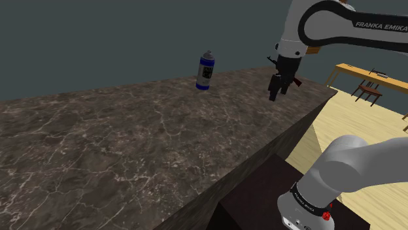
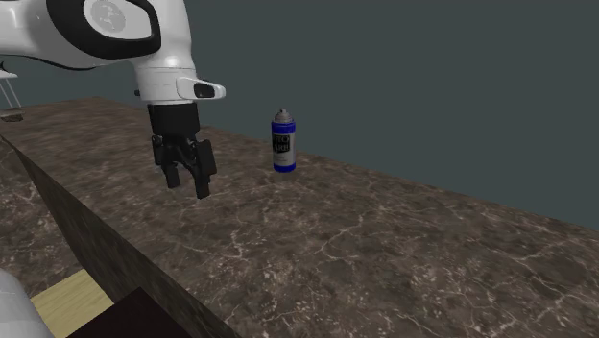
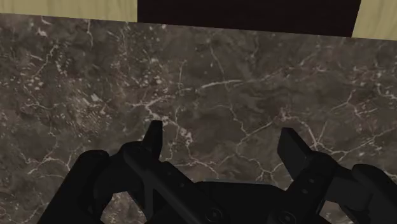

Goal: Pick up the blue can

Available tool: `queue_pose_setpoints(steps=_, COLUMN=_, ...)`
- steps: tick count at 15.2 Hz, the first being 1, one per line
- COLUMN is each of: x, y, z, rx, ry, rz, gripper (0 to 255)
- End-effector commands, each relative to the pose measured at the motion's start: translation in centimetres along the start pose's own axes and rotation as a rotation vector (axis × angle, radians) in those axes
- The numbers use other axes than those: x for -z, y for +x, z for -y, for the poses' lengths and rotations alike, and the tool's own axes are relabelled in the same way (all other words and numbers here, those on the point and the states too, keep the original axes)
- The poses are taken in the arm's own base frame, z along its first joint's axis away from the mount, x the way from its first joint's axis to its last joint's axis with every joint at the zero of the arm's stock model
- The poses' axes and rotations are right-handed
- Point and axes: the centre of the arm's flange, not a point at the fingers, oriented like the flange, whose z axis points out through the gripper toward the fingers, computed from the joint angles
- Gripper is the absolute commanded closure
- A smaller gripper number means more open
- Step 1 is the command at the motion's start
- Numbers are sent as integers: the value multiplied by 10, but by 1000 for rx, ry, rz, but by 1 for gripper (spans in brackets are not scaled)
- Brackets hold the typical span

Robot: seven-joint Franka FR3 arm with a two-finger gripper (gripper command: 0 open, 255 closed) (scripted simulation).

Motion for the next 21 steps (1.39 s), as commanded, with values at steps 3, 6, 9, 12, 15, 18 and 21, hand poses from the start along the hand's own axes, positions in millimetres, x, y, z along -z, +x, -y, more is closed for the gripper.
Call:
queue_pose_setpoints(steps=3, x=-5, y=15, z=0, rx=-7, ry=28, rz=-68, gripper=0)
queue_pose_setpoints(steps=6, x=-11, y=38, z=1, rx=-19, ry=71, rz=-171, gripper=0)
queue_pose_setpoints(steps=9, x=-14, y=61, z=1, rx=-30, ry=114, rz=-274, gripper=0)
queue_pose_setpoints(steps=12, x=-14, y=85, z=2, rx=-41, ry=156, rz=-377, gripper=0)
queue_pose_setpoints(steps=15, x=-13, y=109, z=2, rx=-52, ry=199, rz=-479, gripper=0)
queue_pose_setpoints(steps=18, x=-9, y=132, z=1, rx=-63, ry=241, rz=-582, gripper=0)
queue_pose_setpoints(steps=21, x=-2, y=155, z=0, rx=-74, ry=284, rz=-685, gripper=0)
